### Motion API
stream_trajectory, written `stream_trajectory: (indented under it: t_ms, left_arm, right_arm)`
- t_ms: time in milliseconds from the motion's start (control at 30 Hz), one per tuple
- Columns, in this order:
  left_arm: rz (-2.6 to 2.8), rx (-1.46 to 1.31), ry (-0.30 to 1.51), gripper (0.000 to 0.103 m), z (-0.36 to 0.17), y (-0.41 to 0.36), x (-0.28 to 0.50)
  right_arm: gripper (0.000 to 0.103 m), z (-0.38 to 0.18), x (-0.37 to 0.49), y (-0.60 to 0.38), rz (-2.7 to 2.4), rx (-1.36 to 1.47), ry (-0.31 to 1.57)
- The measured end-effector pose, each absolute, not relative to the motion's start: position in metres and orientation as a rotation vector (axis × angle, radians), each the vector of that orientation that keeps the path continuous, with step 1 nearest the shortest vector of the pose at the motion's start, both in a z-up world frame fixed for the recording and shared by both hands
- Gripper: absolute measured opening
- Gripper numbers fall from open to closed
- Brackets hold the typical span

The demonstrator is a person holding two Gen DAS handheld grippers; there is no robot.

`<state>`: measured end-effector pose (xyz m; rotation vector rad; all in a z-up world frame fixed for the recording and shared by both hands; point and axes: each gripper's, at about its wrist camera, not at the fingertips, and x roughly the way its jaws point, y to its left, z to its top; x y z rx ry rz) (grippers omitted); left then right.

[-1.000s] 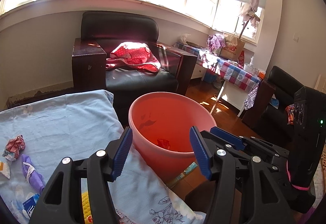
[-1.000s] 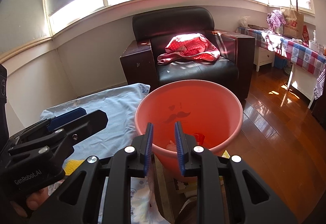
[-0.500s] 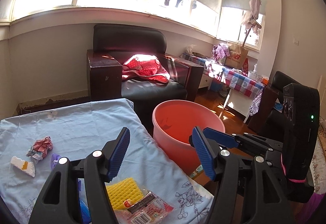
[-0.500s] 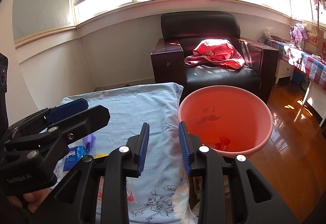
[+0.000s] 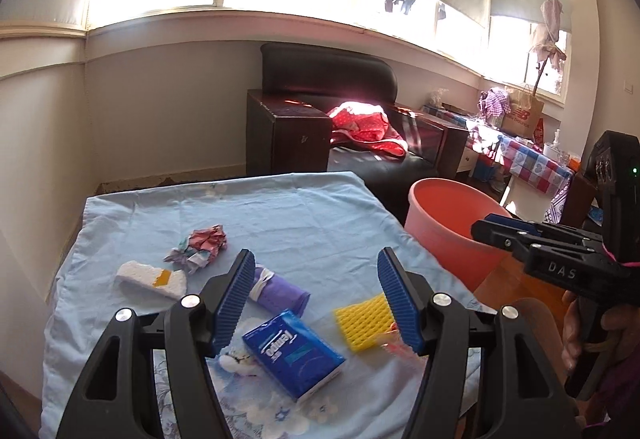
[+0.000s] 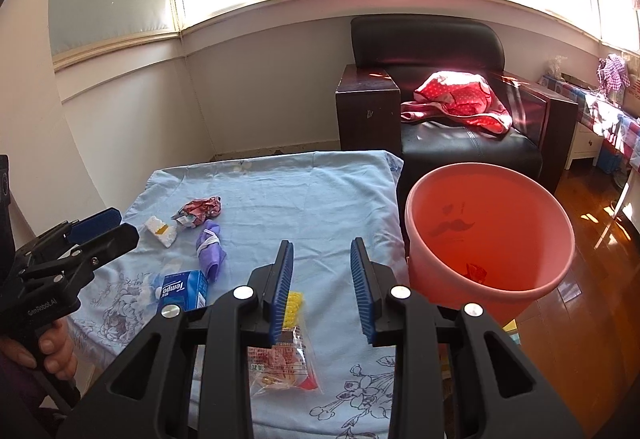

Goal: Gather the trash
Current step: 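Move both tools back over the remaining trash on the table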

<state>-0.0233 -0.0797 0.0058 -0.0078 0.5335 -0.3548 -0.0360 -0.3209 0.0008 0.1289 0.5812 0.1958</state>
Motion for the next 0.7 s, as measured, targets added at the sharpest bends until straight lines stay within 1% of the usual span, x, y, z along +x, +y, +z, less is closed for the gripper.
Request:
stream_trajectory:
  t_ms: [133, 300, 433, 567, 700]
  left_arm:
    - [-0.270, -0.017, 0.577, 0.063, -0.012, -0.043, -0.024]
    - [-0.216, -0.010, 0.641, 0.063, -0.035, -0.016, -0.029]
    - [-0.266, -0.011, 0.709, 0.063, -0.051, -0.018, -0.032]
    - [-0.281, 0.049, 0.729, 0.063, -0.059, -0.034, -0.033]
    - [-0.358, -0.020, 0.762, 0.063, -0.056, -0.042, -0.028]
  right_arm:
    - [0.030, -0.002, -0.033, -0.313, 0.222, 0.127, 0.595]
    - [0.030, -0.009, -0.028, -0.300, 0.265, 0.119, 0.624]
    - [0.030, -0.017, -0.030, -0.286, 0.327, 0.085, 0.652]
    - [0.030, -0.023, -0.035, -0.274, 0.353, 0.037, 0.670]
    - [0.030, -0.025, -0.034, -0.277, 0.345, 0.050, 0.677]
